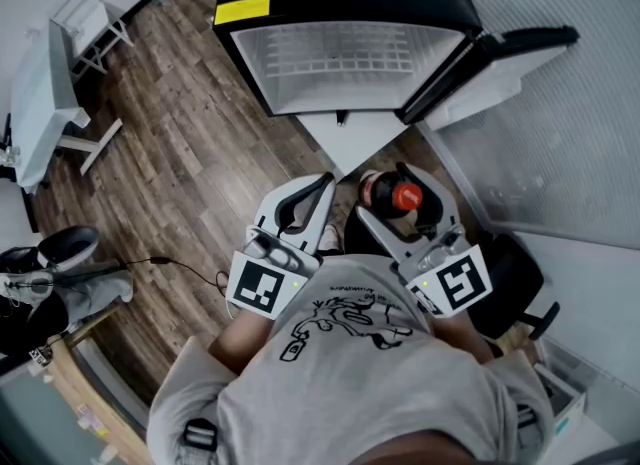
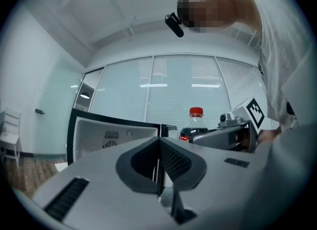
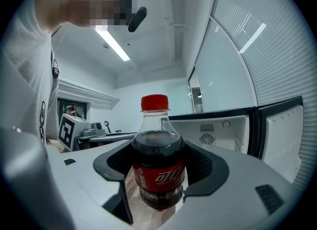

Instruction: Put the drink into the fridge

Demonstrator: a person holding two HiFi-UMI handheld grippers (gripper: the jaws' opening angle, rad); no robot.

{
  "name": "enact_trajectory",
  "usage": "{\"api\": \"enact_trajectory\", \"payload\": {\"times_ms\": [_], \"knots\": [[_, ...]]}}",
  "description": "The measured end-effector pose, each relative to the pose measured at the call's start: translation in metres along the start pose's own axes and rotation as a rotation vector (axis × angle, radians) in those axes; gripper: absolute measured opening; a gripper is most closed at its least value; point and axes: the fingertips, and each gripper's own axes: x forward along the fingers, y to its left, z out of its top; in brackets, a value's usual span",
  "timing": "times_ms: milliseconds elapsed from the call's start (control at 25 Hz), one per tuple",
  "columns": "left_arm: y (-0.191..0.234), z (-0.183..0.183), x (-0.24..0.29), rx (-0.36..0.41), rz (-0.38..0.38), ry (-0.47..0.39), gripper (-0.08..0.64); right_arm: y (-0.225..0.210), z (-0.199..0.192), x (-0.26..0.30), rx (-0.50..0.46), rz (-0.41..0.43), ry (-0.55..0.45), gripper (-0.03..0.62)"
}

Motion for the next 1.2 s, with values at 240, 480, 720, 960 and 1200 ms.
{"api": "enact_trajectory", "payload": {"times_ms": [240,480,720,960,1200], "knots": [[0.002,-0.008,0.021,-0.029,-0.016,0.011,0.002,-0.019,-0.005,0.003,0.008,0.000,0.018,0.324],[0.010,-0.011,0.039,-0.025,-0.009,0.016,0.002,-0.040,-0.008,0.008,0.005,-0.002,0.022,0.324],[0.017,-0.015,0.061,-0.023,-0.021,0.021,0.002,-0.064,-0.008,0.016,0.016,0.010,0.025,0.324],[0.031,-0.021,0.083,-0.016,-0.015,0.023,0.002,-0.088,-0.009,0.032,0.008,0.013,0.031,0.324],[0.046,-0.032,0.108,0.016,-0.022,0.037,0.002,-0.107,-0.014,0.049,-0.018,0.009,0.038,0.324]]}}
